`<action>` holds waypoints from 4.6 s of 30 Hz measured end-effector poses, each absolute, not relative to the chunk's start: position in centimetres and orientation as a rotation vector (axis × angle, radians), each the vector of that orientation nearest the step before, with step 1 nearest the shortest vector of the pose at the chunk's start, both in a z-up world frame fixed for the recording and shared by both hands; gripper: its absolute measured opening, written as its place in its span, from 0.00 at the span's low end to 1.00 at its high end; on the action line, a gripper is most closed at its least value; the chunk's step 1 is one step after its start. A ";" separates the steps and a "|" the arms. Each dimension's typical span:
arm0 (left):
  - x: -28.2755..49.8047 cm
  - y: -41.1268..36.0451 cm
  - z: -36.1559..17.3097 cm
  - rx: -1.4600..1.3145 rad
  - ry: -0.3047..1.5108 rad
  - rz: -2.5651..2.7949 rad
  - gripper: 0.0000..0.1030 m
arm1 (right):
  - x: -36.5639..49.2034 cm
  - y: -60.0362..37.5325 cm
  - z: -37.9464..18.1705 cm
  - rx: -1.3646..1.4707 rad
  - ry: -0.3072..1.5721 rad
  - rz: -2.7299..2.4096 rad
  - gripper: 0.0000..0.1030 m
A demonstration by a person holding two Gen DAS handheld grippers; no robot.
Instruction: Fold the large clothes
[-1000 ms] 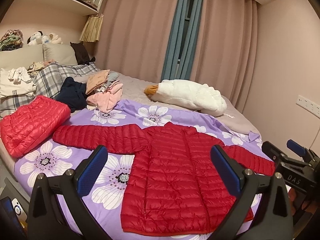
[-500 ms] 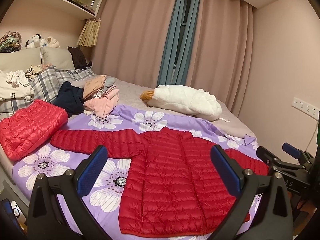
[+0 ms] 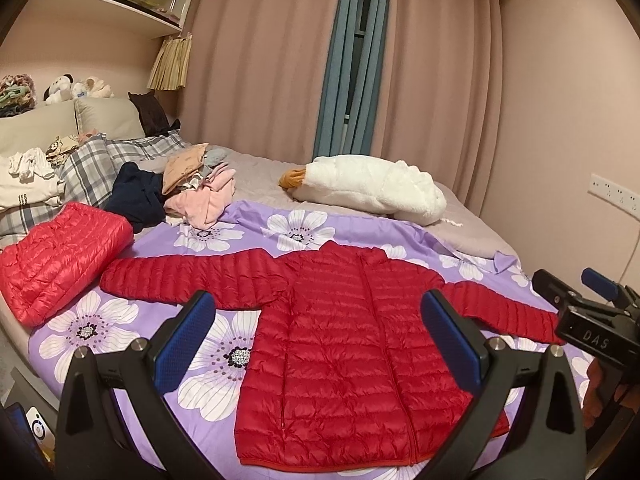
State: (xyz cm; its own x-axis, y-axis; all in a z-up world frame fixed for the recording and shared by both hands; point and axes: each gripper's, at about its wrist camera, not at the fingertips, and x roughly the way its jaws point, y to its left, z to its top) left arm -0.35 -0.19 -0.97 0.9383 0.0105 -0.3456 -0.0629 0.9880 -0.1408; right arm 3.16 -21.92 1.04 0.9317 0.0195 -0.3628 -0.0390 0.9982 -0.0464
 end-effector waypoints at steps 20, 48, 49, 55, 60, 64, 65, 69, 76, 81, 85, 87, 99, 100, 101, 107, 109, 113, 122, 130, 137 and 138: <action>2.3 -1.8 -1.5 -0.158 0.383 0.031 0.99 | 4.1 -26.5 0.8 0.019 0.389 -0.031 1.00; 21.4 9.5 -18.8 -0.391 0.693 0.170 0.78 | 18.5 -45.2 -11.7 0.468 0.668 -0.321 1.00; 21.6 9.6 -19.3 -0.384 0.706 0.178 0.77 | 18.4 -46.1 -12.4 0.492 0.683 -0.338 1.00; 22.1 8.3 -20.5 -0.327 0.732 0.175 0.77 | 17.2 -50.6 -15.2 0.608 0.711 -0.421 1.00; 22.3 8.1 -20.9 -0.331 0.745 0.181 0.77 | 16.6 -53.5 -16.7 0.615 0.741 -0.522 1.00; 22.9 7.9 -21.3 -0.335 0.767 0.204 0.75 | 15.9 -55.6 -18.0 0.688 0.751 -0.514 1.00; 23.0 7.9 -21.4 -0.349 0.773 0.204 0.75 | 15.7 -56.1 -18.2 0.690 0.753 -0.535 0.99; 23.4 7.8 -22.0 -0.401 0.802 0.190 0.75 | 15.2 -57.0 -18.5 0.680 0.754 -0.575 0.97; 23.7 6.9 -22.4 -0.344 0.818 0.201 0.71 | 14.6 -58.1 -19.3 0.710 0.683 -0.564 0.85; 24.0 6.7 -22.7 -0.321 0.835 0.212 0.71 | 15.1 -57.5 -19.7 0.595 0.683 -0.645 0.49; 24.2 6.6 -22.9 -0.316 0.843 0.213 0.71 | 14.6 -57.3 -19.1 0.616 0.623 -0.617 0.16; 24.2 6.7 -22.9 -0.318 0.843 0.213 0.71 | 14.7 -56.7 -18.3 0.588 0.593 -0.601 0.11; 24.4 6.6 -22.9 -0.307 0.850 0.218 0.72 | 19.2 -46.8 -13.5 0.394 0.524 -0.350 0.07; 24.3 6.6 -22.9 -0.309 0.848 0.218 0.72 | 19.9 -45.0 -13.1 0.362 0.527 -0.314 0.04; 24.3 6.6 -22.9 -0.310 0.846 0.217 0.72 | 20.4 -43.9 -13.0 0.343 0.526 -0.293 0.04; 24.2 6.9 -22.8 -0.332 0.847 0.205 0.72 | 22.7 -31.9 -11.6 0.244 0.528 -0.016 0.04; 24.0 7.1 -22.8 -0.342 0.845 0.197 0.72 | 22.8 -29.3 -11.7 0.196 0.548 0.029 0.03; 23.6 7.7 -22.8 -0.367 0.847 0.181 0.73 | 23.1 -28.9 -12.3 0.145 0.571 -0.023 0.04; 23.5 7.4 -23.0 -0.344 0.856 0.174 0.74 | 20.4 -43.2 -13.5 0.365 0.574 -0.451 0.77; 23.7 7.3 -23.2 -0.329 0.858 0.180 0.77 | 15.7 -59.0 -18.5 0.768 0.582 -0.625 0.79; 24.1 6.6 -23.3 -0.285 0.864 0.207 0.80 | 13.7 -62.7 -21.2 0.996 0.458 -0.520 0.79; 24.2 6.7 -23.4 -0.290 0.864 0.208 0.80 | 14.2 -62.3 -21.1 0.966 0.456 -0.508 0.77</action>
